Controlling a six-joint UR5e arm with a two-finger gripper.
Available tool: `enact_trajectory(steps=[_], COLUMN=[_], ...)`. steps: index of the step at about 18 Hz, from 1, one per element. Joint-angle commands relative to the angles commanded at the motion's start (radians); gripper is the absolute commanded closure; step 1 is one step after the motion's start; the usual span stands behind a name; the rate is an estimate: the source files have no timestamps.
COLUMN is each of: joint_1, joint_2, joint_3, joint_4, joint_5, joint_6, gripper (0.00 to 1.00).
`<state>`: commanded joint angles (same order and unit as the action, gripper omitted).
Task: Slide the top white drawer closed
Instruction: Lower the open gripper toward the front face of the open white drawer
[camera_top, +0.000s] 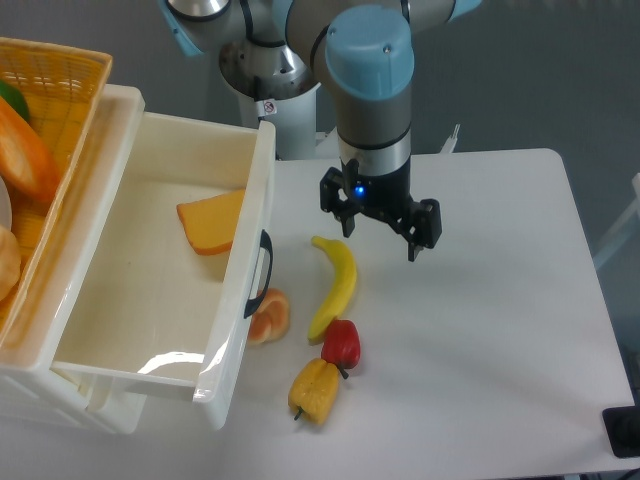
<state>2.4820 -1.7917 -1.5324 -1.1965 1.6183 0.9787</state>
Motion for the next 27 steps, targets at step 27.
enact_trajectory(steps=[27], joint_1=[-0.021], joint_2=[-0.089], joint_3=[-0.049], joint_4=[0.026], joint_5=[0.032], joint_6=[-0.216], gripper=[0.0])
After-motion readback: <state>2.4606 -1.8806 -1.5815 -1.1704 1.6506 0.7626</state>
